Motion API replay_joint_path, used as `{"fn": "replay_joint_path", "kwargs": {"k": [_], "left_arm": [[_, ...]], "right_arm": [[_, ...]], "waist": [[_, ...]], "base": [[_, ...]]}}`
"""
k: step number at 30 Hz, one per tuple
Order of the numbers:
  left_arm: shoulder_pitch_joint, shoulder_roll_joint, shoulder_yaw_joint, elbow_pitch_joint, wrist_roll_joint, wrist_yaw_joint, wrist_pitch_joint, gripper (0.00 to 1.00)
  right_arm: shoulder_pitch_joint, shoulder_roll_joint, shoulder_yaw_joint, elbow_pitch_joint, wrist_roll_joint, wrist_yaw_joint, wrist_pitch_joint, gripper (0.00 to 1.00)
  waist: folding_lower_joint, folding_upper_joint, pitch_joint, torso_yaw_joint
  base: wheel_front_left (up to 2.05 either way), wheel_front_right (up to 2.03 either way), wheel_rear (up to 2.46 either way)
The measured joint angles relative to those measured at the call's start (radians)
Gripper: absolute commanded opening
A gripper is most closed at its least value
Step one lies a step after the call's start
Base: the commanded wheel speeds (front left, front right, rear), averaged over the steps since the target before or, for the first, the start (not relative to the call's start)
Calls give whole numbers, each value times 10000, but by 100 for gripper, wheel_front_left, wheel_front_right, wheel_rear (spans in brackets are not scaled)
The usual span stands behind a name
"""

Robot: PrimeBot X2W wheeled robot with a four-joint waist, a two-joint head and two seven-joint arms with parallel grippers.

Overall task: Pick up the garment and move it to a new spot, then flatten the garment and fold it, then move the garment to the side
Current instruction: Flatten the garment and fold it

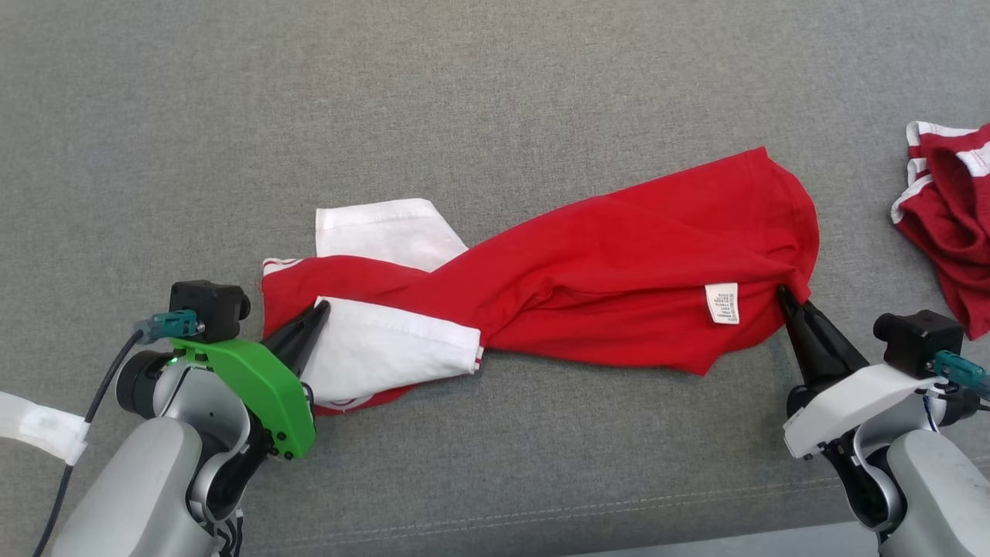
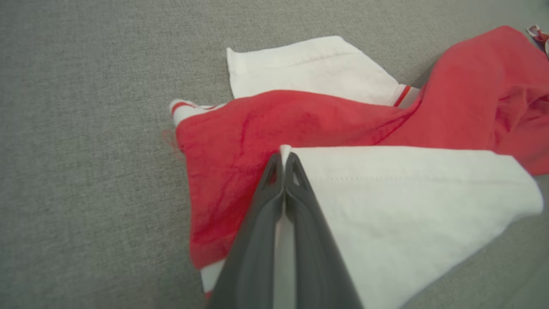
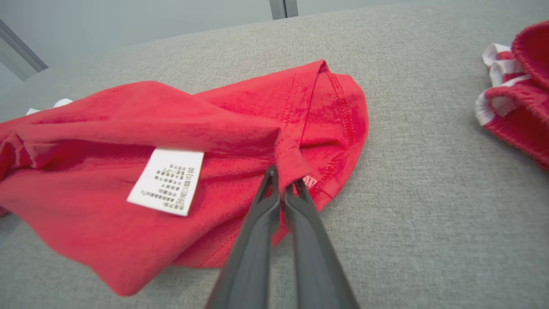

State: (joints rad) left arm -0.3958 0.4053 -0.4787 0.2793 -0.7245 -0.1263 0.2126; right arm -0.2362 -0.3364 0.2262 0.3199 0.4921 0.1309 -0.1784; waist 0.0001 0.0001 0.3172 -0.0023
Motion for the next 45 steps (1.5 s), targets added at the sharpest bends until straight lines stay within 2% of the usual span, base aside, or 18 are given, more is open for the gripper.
{"fn": "replay_joint_path", "kwargs": {"k": [5, 13, 19, 26, 37, 45], "left_arm": [[-10, 81, 44, -163, 102, 31, -259, 0], [-78, 456, 474, -1559, 347, 384, -719, 0], [-622, 786, 1041, -2796, 497, 744, -968, 0], [-1862, 861, 1639, -3760, 600, 1068, -1160, 0], [-4001, 907, 2094, -4389, 999, 1446, -1053, 0], [-5282, 915, 1948, -4474, 1003, 1352, -443, 0]], "right_arm": [[115, -217, 123, -412, 619, 0, -359, 0], [138, -686, -88, -2176, 1407, 0, -508, 0], [-597, -1170, -535, -3321, 1751, 0, 33, 0], [-2141, -1547, -656, -4128, 1747, 0, 688, 0], [-4220, -1664, -924, -4063, 1601, -2, 1521, 0], [-4637, -1574, -890, -3891, 1565, 0, 1818, 0]], "waist": [[-1, 0, -82, -76], [0, 0, -404, -176], [-1, 0, -756, -141], [-1, 0, -1186, -26], [-1, 0, -1834, 35], [-1, 0, -2003, 63]], "base": [[0, 0, 0], [0, 0, 0], [0, 0, 0], [0, 0, 0], [0, 0, 0], [0, 0, 0]]}}
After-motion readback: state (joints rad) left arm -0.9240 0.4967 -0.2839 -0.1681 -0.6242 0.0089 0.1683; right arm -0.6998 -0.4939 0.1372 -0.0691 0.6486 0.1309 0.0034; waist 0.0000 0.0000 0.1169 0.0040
